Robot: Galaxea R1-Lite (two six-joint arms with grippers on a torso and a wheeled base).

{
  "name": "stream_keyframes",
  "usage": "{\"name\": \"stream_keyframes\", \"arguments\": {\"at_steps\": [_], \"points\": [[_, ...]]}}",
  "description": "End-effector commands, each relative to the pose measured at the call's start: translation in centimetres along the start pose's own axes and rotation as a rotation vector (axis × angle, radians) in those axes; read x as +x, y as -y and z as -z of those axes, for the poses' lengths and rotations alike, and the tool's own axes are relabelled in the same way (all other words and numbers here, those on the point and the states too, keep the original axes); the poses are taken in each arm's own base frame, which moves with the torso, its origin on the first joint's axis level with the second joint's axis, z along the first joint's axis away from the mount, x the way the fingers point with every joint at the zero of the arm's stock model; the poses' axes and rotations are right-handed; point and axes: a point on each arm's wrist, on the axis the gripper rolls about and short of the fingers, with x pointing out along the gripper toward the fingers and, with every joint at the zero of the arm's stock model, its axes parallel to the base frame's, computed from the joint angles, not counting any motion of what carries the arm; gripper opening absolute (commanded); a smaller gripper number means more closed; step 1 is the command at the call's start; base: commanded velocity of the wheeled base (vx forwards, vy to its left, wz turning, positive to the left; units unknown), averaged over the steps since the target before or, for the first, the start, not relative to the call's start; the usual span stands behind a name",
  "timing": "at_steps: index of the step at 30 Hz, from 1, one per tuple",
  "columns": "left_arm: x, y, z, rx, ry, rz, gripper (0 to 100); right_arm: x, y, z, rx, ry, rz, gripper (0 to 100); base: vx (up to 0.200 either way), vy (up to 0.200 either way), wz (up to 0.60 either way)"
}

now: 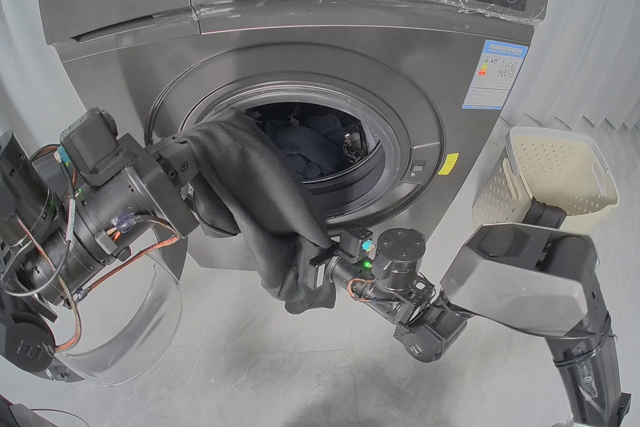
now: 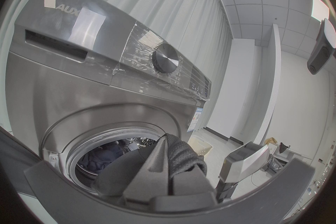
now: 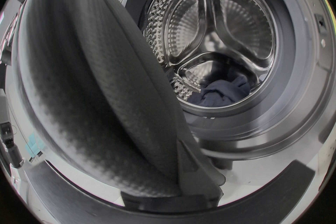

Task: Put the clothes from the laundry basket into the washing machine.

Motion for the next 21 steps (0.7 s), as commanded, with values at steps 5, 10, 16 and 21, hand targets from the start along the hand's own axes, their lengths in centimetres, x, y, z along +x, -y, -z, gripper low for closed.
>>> {"name": "stream_keyframes", "arguments": {"at_steps": [5,10,16,21], "points": [[0.1,-1.3,2.9,-0.019,-0.109,-0.048,0,-5.3,0.9,-9.1,0.02,0.126,0.049,0,0.0,0.0,0.0],[0.1,-1.6,5.9,-0.043,-0.22,-0.062,0,-9.1,0.0,-12.9,0.045,0.202,0.026,0,0.0,0.0,0.0],[0.0,-1.8,7.2,-0.053,-0.265,-0.067,0,-11.2,-0.5,-13.7,0.082,0.216,0.015,0,0.0,0.0,0.0],[-0.3,-1.6,10.0,-0.07,-0.345,-0.058,0,-12.5,-1.6,-15.4,0.079,0.258,-0.022,0,0.0,0.0,0.0]]}}
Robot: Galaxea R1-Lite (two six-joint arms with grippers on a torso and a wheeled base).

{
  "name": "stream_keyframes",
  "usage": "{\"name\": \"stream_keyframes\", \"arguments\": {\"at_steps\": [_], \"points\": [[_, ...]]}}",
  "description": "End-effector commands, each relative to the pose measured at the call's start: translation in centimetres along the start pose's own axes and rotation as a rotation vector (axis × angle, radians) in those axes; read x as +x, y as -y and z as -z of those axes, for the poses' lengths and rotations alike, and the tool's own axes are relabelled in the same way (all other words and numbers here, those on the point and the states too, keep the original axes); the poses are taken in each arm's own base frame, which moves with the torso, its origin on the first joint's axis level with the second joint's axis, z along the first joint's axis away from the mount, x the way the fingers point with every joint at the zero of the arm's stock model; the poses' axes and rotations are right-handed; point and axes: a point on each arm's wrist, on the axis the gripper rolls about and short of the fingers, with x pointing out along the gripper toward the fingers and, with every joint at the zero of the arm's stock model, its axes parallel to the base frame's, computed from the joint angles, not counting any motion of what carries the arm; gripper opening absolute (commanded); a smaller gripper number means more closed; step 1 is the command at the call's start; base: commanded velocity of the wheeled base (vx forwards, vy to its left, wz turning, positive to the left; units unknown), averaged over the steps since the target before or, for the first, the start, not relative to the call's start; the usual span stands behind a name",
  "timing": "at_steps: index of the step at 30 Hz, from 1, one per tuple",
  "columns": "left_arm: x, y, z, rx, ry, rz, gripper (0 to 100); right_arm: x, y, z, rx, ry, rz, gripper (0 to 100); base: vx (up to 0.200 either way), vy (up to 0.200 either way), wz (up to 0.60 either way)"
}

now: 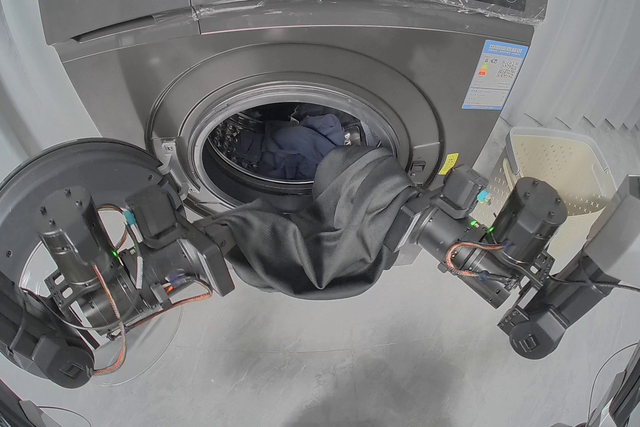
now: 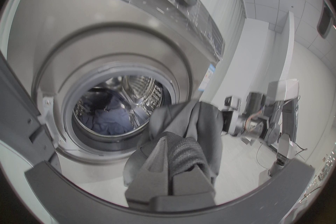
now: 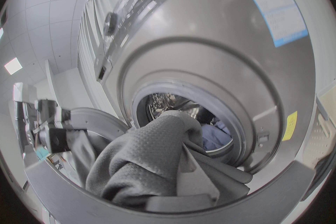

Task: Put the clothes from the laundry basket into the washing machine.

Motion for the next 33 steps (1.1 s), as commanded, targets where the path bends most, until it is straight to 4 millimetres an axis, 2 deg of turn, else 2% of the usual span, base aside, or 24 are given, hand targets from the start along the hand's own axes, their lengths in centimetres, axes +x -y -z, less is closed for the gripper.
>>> {"name": "stream_keyframes", "arguments": {"at_steps": [1,5,9,10,17,19,22,29,33], "points": [[0.6,0.0,3.1,-0.021,-0.111,0.007,0,-1.3,-1.5,-3.0,0.005,0.071,-0.043,0,0.0,0.0,0.0],[0.6,0.1,4.3,-0.025,-0.158,0.009,0,-2.0,-2.0,-3.7,0.009,0.082,-0.064,0,0.0,0.0,0.0],[0.2,-0.3,5.4,-0.037,-0.205,-0.008,0,-2.1,-2.1,-3.4,0.008,0.071,-0.067,0,0.0,0.0,0.0],[-0.1,-0.3,5.7,-0.046,-0.219,-0.014,100,-2.1,-2.2,-3.4,0.009,0.07,-0.069,0,0.0,0.0,0.0],[-2.6,0.3,7.9,-0.056,-0.316,-0.01,100,-1.9,-1.7,-2.8,0.009,0.053,-0.055,0,0.0,0.0,0.0],[-3.5,0.4,9.3,-0.059,-0.383,-0.009,100,-1.7,-1.6,-2.2,0.012,0.037,-0.047,0,0.0,0.0,0.0],[-4.2,0.3,10.2,-0.055,-0.415,-0.008,100,-1.5,-1.4,-1.8,0.013,0.027,-0.044,0,0.0,0.0,0.0],[-4.5,0.6,10.9,-0.038,-0.429,0.012,100,-1.3,-1.2,-1.6,0.012,0.027,-0.036,0,0.0,0.0,0.0],[-4.3,0.5,11.3,-0.039,-0.442,0.012,100,-0.6,-0.8,-2.5,0.011,0.071,-0.018,0,0.0,0.0,0.0]]}}
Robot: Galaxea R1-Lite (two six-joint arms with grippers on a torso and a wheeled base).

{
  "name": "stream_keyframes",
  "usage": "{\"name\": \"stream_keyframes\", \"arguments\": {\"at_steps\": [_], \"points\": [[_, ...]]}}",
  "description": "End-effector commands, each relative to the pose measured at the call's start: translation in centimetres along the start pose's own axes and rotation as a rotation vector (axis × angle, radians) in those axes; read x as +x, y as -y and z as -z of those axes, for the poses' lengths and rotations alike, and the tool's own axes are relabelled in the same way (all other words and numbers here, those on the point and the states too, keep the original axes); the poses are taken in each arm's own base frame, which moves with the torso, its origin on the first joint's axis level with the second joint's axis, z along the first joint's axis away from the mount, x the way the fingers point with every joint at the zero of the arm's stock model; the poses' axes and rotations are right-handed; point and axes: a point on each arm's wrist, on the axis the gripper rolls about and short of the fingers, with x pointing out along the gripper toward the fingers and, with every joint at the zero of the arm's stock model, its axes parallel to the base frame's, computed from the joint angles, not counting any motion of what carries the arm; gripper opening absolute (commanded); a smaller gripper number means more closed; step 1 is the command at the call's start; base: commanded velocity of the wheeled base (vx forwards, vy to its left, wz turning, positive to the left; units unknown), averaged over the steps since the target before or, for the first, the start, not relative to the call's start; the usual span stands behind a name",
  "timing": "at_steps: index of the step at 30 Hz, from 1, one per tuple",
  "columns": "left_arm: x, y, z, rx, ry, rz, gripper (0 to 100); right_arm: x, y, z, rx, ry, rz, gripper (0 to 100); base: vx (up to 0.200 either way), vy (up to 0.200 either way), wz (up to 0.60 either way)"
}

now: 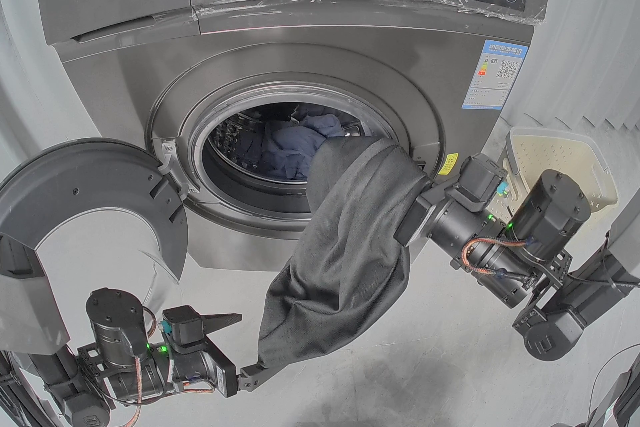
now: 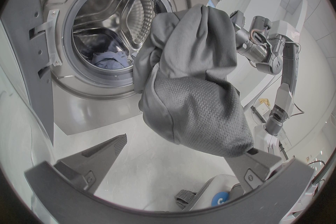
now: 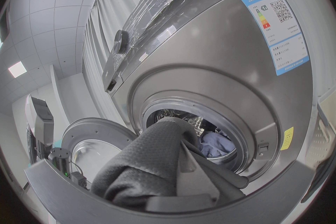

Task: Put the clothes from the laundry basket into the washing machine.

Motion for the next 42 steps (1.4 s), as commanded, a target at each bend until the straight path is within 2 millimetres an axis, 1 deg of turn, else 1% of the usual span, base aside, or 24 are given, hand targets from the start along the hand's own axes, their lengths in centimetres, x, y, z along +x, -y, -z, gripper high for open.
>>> {"name": "stream_keyframes", "arguments": {"at_steps": [1,3,8,11,15,18,23,25,26,27,30,34,38,42], "points": [[0.2,-0.1,1.0,-0.01,-0.051,-0.006,100,0.6,0.7,-0.6,-0.004,0.034,0.027,0,0.0,0.0,0.0],[0.3,-0.1,1.1,-0.011,-0.056,-0.008,100,0.8,1.5,-0.8,-0.011,0.046,0.047,0,0.0,0.0,0.0],[0.3,0.4,1.2,-0.003,-0.059,0.008,100,0.8,2.0,-1.2,-0.019,0.057,0.064,0,0.0,0.0,0.0],[0.4,0.6,1.1,0.002,-0.058,0.019,100,0.8,2.0,-1.1,-0.017,0.056,0.064,0,0.0,0.0,0.0],[0.8,0.9,1.0,0.007,-0.047,0.035,100,0.8,1.5,-0.8,-0.011,0.046,0.047,0,0.0,0.0,0.0],[1.9,0.7,0.3,0.012,-0.004,0.035,100,0.8,0.6,-0.6,-0.004,0.041,0.024,0,0.0,0.0,0.0],[3.6,0.4,-1.8,0.014,0.105,0.042,100,1.0,-0.6,-0.3,0.008,0.034,-0.012,0,0.0,0.0,0.0],[4.4,0.4,-2.6,0.022,0.143,0.048,100,1.2,-1.0,0.7,0.014,0.008,-0.025,0,0.0,0.0,0.0],[4.4,0.4,-2.6,0.022,0.143,0.048,100,1.2,-1.0,0.7,0.014,0.008,-0.025,0,0.0,0.0,0.0],[5.5,0.3,-3.1,0.028,0.168,0.055,100,1.5,-1.5,1.4,0.017,-0.006,-0.04,0,0.0,0.0,0.0],[6.6,0.3,-4.0,0.037,0.209,0.059,100,2.1,-1.6,2.1,0.017,-0.01,-0.045,0,0.0,0.0,0.0],[8.0,0.1,-4.3,0.042,0.228,0.058,100,2.7,-1.7,2.2,0.015,0.0,-0.05,0,0.0,0.0,0.0],[8.9,-0.1,-4.4,0.026,0.237,0.049,100,3.1,-2.3,2.3,0.019,0.01,-0.05,0,0.0,0.0,0.0],[9.6,-0.2,-4.5,0.006,0.247,0.051,100,3.3,-2.8,3.1,0.023,-0.005,-0.062,0,0.0,0.0,0.0]]}}
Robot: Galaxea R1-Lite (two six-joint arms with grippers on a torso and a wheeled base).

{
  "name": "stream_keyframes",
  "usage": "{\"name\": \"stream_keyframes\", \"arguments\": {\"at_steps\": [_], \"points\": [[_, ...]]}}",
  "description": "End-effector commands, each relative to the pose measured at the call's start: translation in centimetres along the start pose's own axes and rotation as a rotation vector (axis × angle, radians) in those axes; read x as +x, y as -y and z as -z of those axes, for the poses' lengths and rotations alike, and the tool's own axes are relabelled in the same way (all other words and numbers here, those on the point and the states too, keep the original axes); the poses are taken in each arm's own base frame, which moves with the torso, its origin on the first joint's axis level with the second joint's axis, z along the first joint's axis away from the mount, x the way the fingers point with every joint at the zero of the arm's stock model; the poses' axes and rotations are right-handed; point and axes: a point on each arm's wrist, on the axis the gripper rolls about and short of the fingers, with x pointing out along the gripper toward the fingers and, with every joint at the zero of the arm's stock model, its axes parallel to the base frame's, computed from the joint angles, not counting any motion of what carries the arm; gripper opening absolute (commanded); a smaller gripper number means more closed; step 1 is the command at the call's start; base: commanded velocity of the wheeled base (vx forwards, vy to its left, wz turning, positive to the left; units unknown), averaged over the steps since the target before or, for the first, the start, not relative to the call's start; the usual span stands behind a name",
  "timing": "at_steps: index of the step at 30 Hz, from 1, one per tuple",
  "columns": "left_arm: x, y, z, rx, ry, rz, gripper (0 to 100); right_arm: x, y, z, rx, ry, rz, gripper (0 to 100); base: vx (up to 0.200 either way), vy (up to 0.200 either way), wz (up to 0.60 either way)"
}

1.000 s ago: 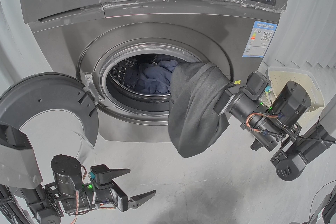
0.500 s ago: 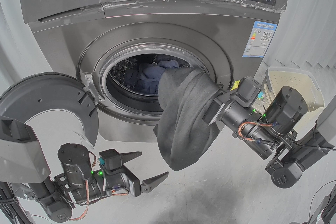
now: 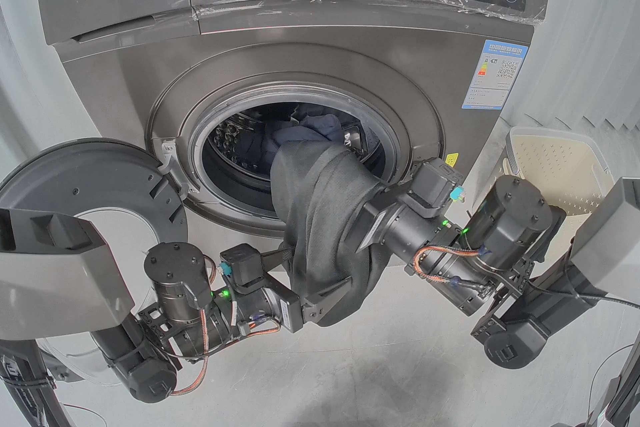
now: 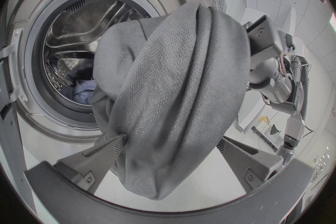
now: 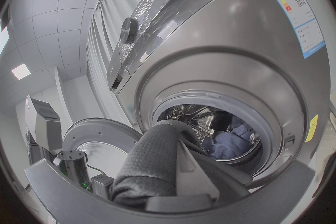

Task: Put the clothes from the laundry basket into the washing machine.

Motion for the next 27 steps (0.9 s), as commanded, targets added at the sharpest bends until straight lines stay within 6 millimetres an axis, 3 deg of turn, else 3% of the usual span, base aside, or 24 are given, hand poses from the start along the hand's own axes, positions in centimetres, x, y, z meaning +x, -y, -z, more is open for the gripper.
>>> {"name": "stream_keyframes", "arguments": {"at_steps": [1,12,27], "points": [[1.0,-0.3,0.7,-0.008,-0.01,-0.001,100,0.4,-0.5,1.1,0.006,-0.021,-0.016,0,0.0,0.0,0.0],[3.3,-1.4,2.0,-0.01,-0.012,-0.015,100,0.0,-2.2,1.3,0.021,-0.031,-0.035,0,0.0,0.0,0.0],[5.8,-4.0,1.6,0.0,0.069,-0.112,100,-0.8,-3.1,1.0,0.036,-0.04,-0.051,0,0.0,0.0,0.0]]}}
